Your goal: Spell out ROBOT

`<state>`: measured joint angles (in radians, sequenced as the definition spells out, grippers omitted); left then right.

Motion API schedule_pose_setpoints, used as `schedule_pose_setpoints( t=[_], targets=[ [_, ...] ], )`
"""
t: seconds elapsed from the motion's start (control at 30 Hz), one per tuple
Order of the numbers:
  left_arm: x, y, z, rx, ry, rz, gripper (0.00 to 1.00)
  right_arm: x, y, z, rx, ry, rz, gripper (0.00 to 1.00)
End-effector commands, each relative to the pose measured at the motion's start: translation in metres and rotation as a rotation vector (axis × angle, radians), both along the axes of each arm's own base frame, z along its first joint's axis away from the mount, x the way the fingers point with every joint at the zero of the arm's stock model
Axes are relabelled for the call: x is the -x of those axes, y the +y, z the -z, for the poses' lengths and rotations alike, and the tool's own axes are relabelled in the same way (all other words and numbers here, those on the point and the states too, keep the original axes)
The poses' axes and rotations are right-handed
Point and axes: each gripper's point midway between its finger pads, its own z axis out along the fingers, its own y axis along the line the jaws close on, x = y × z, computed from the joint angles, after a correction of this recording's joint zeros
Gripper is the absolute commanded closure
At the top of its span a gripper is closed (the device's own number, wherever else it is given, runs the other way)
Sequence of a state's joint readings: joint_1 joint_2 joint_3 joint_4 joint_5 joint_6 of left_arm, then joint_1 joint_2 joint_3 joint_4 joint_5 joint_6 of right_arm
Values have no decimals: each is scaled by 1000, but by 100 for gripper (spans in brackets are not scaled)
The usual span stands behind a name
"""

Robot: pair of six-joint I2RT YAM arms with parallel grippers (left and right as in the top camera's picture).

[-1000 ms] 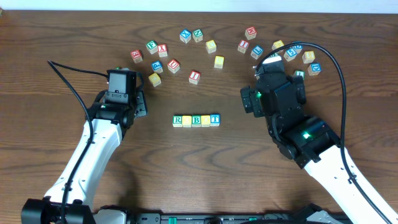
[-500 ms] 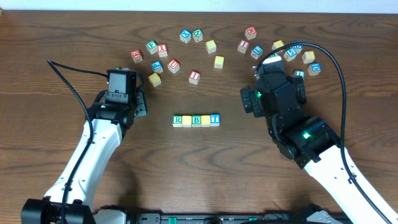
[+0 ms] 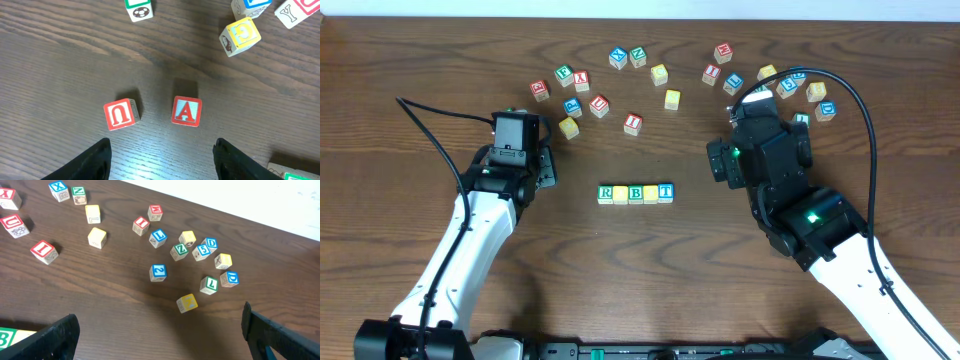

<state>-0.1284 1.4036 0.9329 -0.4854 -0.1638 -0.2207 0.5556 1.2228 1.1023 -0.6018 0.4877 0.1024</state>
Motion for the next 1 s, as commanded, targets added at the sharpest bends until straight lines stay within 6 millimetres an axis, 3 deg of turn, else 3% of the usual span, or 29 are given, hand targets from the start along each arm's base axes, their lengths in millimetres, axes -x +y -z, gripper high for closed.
schedule_pose_setpoints(
  t=[0.0,0.6,0.8,0.97],
  targets=[
    [-8,5,-16,-12,-44,-13,36,-3,-3,-8,-12,-22,27,1],
    [3,11,-13,-39,-4,-27,36,-3,-3,-8,-12,-22,27,1],
    [-33,5,-65,5,-291,-28,36,-3,-3,-8,-12,-22,27,1],
    [-39,9,-129,26,-602,-48,36,-3,-3,-8,-12,-22,27,1]
  ],
)
